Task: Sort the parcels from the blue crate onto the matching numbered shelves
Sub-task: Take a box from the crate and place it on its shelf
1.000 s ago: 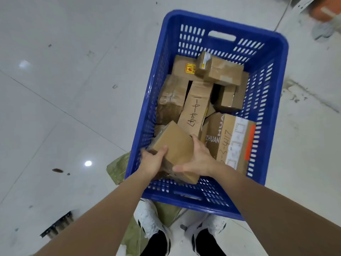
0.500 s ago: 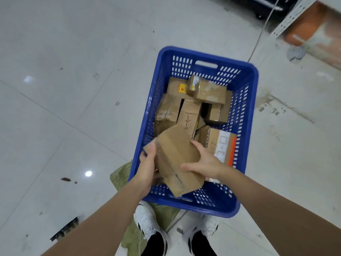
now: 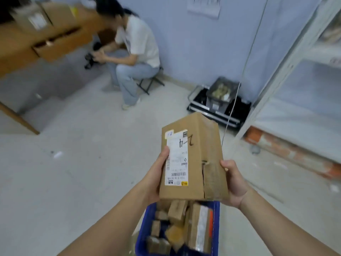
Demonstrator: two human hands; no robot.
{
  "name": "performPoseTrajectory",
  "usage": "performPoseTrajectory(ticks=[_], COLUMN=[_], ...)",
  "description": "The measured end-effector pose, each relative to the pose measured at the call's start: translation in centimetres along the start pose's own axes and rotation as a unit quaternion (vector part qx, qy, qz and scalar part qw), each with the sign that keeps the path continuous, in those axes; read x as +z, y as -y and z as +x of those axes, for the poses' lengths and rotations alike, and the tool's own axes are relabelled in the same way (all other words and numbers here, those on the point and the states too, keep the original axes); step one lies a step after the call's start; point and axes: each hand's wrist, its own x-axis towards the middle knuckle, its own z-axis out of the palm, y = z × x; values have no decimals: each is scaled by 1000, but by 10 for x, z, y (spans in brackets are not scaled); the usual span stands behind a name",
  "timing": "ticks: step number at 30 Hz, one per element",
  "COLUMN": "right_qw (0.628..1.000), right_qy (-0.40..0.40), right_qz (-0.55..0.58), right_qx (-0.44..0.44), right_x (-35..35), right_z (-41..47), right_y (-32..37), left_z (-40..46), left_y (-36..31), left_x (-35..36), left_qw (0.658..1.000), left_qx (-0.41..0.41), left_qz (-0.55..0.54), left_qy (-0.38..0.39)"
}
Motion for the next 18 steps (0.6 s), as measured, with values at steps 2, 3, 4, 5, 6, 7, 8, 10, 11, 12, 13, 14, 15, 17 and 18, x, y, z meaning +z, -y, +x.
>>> performPoseTrajectory(ticks=[2,3,4,5,6,7,8,10,11,12,13,14,15,17,18], right_qw=[999,997,995,992,987,979,970,945,935,922,908,893,881,859,851], right_qy=[23,20,14,7,-6,-20,-31,-42,-53,-66,-77,-94,-112,-143,-151], right_qz=[-24,-42,-65,-86,-112,-146,-182,-253,-278,-302,-325,-343,-351,-361,-366], right_qx=[-37,-55,-74,-92,-113,-137,-160,-200,-215,-234,-253,-276,-296,-335,-346], right_x=[37,54,72,89,105,121,135,164,179,191,203,215,226,240,245], right_z=[-34,-48,-65,-81,-96,-111,-123,-152,-167,-181,-192,-204,-216,-240,-252], right_y=[35,50,67,83,98,113,125,148,156,164,170,175,178,185,188], left_z=[-50,-70,-91,-112,-134,-151,-162,-187,-198,-207,-214,-224,-235,-251,-256], left_y=[-40,-55,-72,-88,-102,-116,-129,-157,-168,-178,-186,-194,-199,-211,-216], left_x=[25,34,44,52,62,71,78,95,104,113,122,132,142,156,160], left_qw=[1000,999,997,995,992,987,980,958,947,937,927,917,910,902,899], left_qx=[31,49,71,93,119,153,192,275,308,337,363,387,403,415,412], left_qz=[5,7,14,23,35,48,59,77,85,92,93,97,100,117,136], left_qy=[1,-2,-7,-9,-10,-9,-9,-17,-14,-13,-11,-6,5,35,54])
